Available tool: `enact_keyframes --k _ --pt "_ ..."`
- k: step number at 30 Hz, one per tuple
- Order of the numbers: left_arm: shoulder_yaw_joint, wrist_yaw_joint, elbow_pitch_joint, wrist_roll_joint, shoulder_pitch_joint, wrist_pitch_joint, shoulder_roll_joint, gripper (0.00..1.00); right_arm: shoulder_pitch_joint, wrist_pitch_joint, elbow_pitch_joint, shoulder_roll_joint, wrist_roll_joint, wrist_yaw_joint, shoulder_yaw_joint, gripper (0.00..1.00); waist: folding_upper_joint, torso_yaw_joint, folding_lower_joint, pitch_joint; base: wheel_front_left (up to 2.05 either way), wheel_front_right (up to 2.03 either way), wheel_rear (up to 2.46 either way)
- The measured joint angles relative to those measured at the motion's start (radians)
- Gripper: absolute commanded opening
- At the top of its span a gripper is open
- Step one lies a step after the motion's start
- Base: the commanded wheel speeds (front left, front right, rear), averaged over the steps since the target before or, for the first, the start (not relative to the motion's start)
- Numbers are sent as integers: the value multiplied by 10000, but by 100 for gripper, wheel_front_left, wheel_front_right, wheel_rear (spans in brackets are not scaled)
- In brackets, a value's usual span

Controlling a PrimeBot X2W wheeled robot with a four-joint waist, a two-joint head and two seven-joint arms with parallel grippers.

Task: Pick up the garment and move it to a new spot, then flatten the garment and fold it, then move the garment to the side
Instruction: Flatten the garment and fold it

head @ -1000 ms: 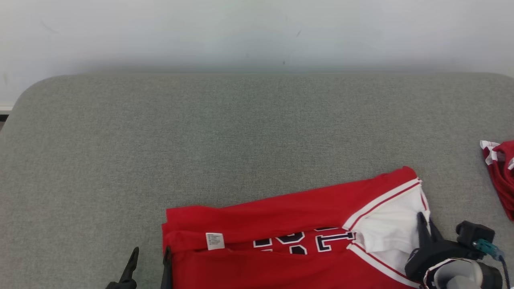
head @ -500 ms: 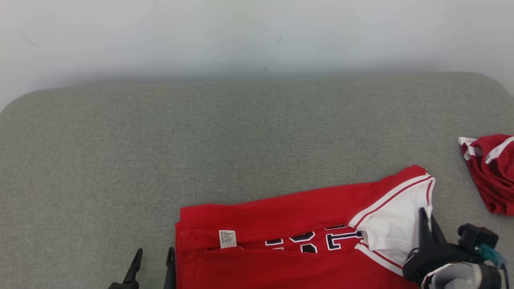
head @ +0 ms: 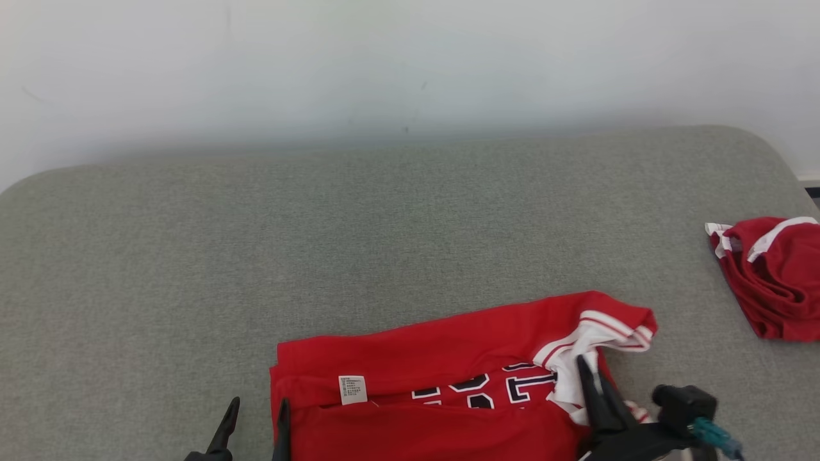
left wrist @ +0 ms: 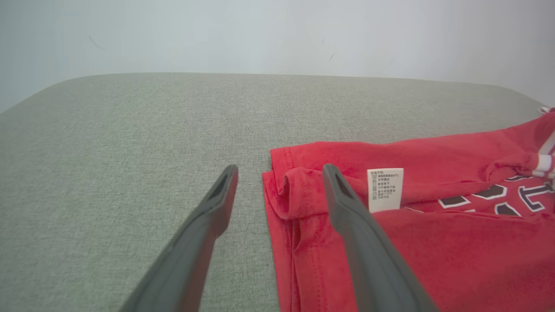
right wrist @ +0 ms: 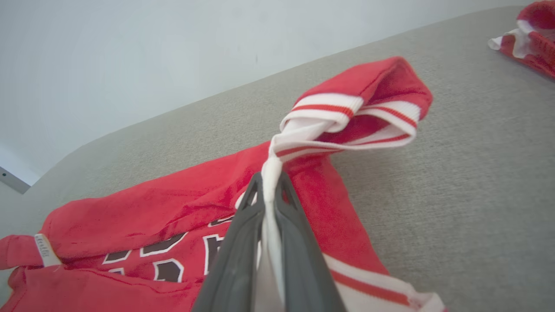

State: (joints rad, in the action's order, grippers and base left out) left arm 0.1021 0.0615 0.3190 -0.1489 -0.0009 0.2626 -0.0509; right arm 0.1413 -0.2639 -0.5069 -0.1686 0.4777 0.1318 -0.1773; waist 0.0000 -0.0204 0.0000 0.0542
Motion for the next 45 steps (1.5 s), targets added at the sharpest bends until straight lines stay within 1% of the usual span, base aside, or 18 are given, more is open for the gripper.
enact_keyframes --k 4,11,15,16,20,30,31,32,38,42,43,44,45 --pt "100 23 27 61 11 0 0 100 2 61 203 36 740 0 -1083 0 1 158 0 -64 0 0 0" --pt "157 94 123 259 68 0 0 100 466 359 355 73 1404 0 -2713 0 0 678 0 -125 0 0 0" --pt "180 98 196 263 174 -2 0 100 857 399 184 167 1657 0 -3448 0 1 1072 0 -148 0 0 0" --pt "186 96 199 272 174 0 0 100 1064 439 65 240 1762 0 -3793 0 0 1277 0 -149 0 0 0" --pt "253 100 196 280 174 0 0 100 1514 451 -268 332 1969 0 -4414 0 1 1707 0 -128 0 0 0" --pt "468 88 159 286 131 0 0 100 2374 215 -1108 554 2318 0 -5262 0 0 2712 0 34 0 0 0" --pt "468 88 159 286 131 0 0 100 2374 215 -1108 554 2318 0 -5262 0 0 2712 0 34 0 0 0" --pt "499 81 138 282 110 0 0 100 2509 165 -1275 606 2362 0 -5323 0 1 2885 1 75 0 0 0" --pt "545 75 44 267 63 0 -2 100 2864 69 -1737 706 2382 0 -5415 0 0 3330 0 192 0 0 0" --pt "539 50 -2 263 40 0 -2 100 2961 46 -1925 738 2380 0 -5394 0 0 3478 0 251 0 0 0" --pt "518 46 -21 257 40 0 -2 100 3010 38 -2008 779 2374 0 -5336 27 0 3515 0 303 0 0 0" --pt "502 27 -40 255 40 0 0 100 3042 36 -1996 802 2357 0 -5225 42 0 3514 0 326 0 0 0" --pt "491 2 -50 255 41 0 -2 100 3088 36 -1967 807 2301 0 -5101 100 1 3494 1 340 0 0 0"
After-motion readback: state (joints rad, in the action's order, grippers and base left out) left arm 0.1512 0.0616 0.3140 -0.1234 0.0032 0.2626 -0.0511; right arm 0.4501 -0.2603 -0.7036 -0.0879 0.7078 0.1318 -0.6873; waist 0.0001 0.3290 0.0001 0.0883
